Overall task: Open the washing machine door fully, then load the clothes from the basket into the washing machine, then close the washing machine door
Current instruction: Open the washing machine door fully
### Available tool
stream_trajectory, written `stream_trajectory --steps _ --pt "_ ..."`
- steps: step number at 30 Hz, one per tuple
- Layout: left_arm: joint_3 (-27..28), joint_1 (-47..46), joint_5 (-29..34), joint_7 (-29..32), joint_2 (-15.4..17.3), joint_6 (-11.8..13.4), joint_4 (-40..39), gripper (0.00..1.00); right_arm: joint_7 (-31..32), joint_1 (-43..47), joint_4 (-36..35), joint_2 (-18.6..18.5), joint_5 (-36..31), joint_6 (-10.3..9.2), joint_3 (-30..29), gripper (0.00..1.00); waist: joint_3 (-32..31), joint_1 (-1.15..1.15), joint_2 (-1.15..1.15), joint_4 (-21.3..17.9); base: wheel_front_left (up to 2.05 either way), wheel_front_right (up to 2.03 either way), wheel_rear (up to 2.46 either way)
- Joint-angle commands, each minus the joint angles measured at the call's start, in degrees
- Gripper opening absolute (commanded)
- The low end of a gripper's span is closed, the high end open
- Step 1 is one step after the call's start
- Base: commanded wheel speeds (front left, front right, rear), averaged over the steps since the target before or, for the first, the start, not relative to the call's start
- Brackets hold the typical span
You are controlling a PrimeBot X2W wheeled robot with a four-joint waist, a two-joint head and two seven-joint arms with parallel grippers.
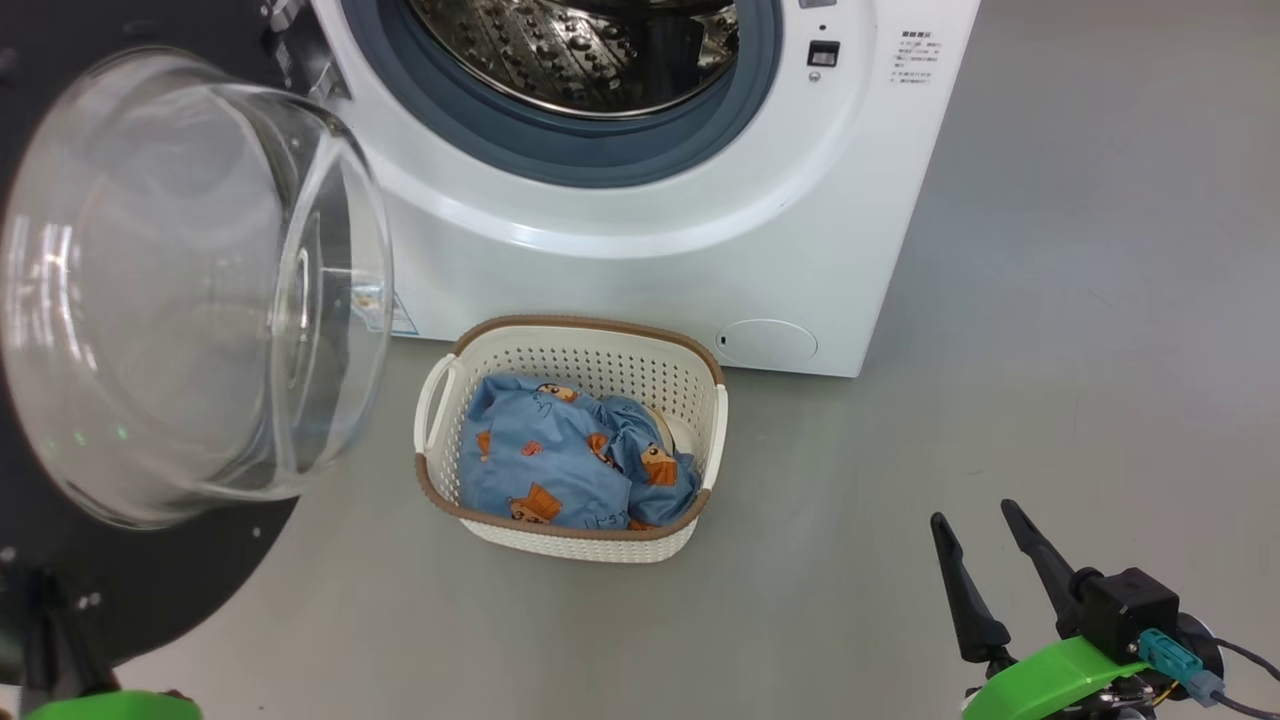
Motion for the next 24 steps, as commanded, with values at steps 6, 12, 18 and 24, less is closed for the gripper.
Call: stream_trajectory --steps 6,12,18,24 --pt "6.5 -5.5 -2.1 -0.3 4.8 -0.4 2.9 0.0 -0.7 -1.6 -1.3 -1.2 1.4 0.09 2.0 1.0 1.0 0.0 0.0 -0.2 0.0 0.0 0.0" --pt "8.6 -9.1 -2.7 -0.3 7.8 -1.3 8.1 0.0 -0.7 -2.3 -1.4 -1.9 1.3 0.09 2.4 1.0 2.1 0.0 0.0 -0.5 0.0 0.0 0.0" --pt "10.4 -12.3 -3.0 -0.3 9.1 -1.7 12.0 0.0 -0.7 -3.0 -1.6 -2.6 1.4 0.09 2.7 1.0 3.3 0.0 0.0 -0.7 0.0 0.0 0.0" --pt "12.2 -14.1 -2.9 -0.3 9.7 -1.9 13.9 0.0 -0.7 -3.5 -1.6 -2.7 1.3 0.09 3.0 1.0 4.2 0.0 0.0 -1.1 0.0 0.0 0.0"
